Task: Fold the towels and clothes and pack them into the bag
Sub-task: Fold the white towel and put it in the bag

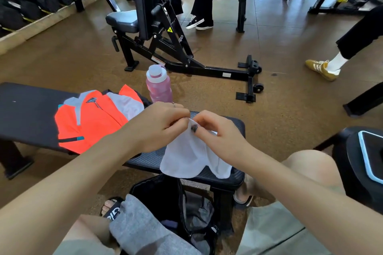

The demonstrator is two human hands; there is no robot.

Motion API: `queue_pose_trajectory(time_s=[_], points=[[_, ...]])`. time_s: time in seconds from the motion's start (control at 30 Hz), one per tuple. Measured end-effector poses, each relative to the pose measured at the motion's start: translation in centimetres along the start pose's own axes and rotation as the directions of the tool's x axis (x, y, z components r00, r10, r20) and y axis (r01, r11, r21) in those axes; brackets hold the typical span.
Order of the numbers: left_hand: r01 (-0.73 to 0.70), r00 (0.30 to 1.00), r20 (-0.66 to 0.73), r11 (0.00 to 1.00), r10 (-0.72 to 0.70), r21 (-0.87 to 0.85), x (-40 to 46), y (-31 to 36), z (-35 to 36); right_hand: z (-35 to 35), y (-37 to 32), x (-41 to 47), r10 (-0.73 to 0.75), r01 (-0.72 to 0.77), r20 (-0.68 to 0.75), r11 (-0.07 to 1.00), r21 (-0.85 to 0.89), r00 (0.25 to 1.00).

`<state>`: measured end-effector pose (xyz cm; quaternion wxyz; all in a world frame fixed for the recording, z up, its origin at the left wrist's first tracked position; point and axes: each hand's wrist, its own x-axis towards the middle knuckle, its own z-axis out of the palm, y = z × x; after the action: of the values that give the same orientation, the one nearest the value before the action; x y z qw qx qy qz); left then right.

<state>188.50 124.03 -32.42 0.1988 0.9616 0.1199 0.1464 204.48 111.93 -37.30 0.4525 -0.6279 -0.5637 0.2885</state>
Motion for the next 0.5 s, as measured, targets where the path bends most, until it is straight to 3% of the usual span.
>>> queue_pose_trajectory(time_s=[0.13, 0.27, 0.5], points=[[-0.008, 1.0, -0.01, 0.999, 0.008, 0.032, -0.4, -0.4, -0.2, -0.7, -0.5, 0.1, 0.04, -0.037, 0.057, 0.997, -0.062, 0.998], [0.009, 0.998, -0.057, 0.998, -0.013, -0.062, -0.5, -0.3, -0.1, -1.7, -1.1, 0.7, 0.042, -0.026, 0.111, 0.989, -0.145, 0.993], [0.091, 0.99, -0.075, 0.95, -0.118, -0.299, -0.4, 0.2, 0.1, -2.8, -0.9, 1.4, 0.026, -0.02, 0.02, 0.969, -0.248, 0.999]])
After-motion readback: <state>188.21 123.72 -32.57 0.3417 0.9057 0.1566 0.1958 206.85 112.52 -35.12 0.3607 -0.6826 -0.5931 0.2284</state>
